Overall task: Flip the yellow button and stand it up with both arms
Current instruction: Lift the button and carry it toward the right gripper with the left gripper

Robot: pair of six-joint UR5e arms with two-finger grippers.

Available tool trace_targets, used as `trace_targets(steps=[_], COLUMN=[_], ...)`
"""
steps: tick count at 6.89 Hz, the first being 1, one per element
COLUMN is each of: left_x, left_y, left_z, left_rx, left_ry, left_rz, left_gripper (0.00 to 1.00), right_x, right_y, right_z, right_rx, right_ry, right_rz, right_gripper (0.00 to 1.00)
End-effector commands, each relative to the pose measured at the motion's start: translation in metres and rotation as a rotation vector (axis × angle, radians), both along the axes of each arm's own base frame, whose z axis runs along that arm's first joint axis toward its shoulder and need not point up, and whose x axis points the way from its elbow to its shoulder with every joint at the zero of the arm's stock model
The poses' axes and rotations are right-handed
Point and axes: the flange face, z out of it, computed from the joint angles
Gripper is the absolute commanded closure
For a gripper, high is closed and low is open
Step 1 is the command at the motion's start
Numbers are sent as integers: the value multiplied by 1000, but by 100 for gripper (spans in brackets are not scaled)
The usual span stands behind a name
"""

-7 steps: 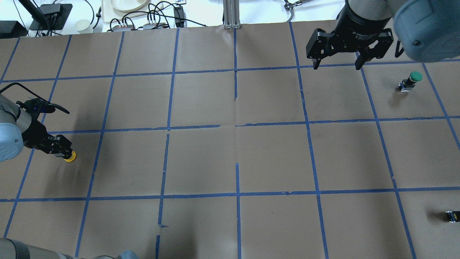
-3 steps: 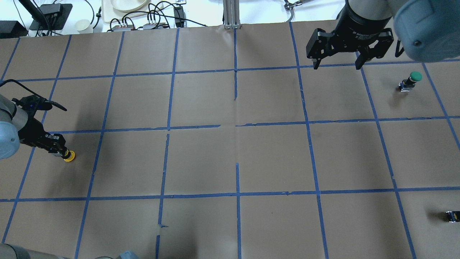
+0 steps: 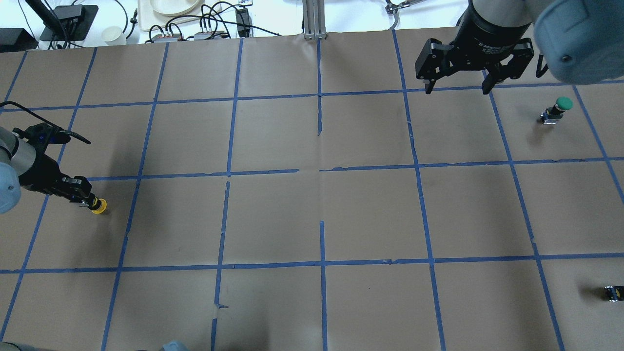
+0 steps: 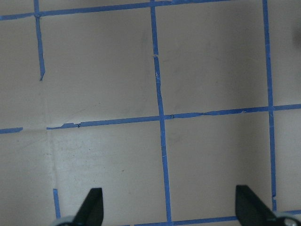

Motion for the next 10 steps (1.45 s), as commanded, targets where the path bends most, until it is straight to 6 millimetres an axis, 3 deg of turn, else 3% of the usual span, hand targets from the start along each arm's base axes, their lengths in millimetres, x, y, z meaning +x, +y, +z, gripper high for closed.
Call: trace_targets(steps=[1,3,4,5,6,7,8,10], left_x=[-47,-132,-177,-214,-265,-314,-343,-366], left_y=[-12,-28,-37,-50,-55,-47,-40,-37], left_z=[39,87,110,133,161,186,194,207], left_rx=[-33,-57,-69,-93,-107,-95,-64,-15], left_ry=[93,189,274,321,375,482,602,856], left_rz=[40,45,19,22,-10,39,83,155], left_gripper=[70,70,70,70,70,71,72,74], right_x=[-1,-10,-25,-53,-94,-131,-163,-241], right_y=[0,-2,-4,-8,-4,1,5,15], right_z=[-2,-1,3,9,17,23,26,15], right_rx=[4,5,-4,-23,-31,-43,-55,-108], right_ry=[-1,4,-4,-90,-165,-227,-289,-529], right_rz=[2,100,98,89,48,9,-29,-203], right_gripper=[0,0,0,0,0,0,0,0])
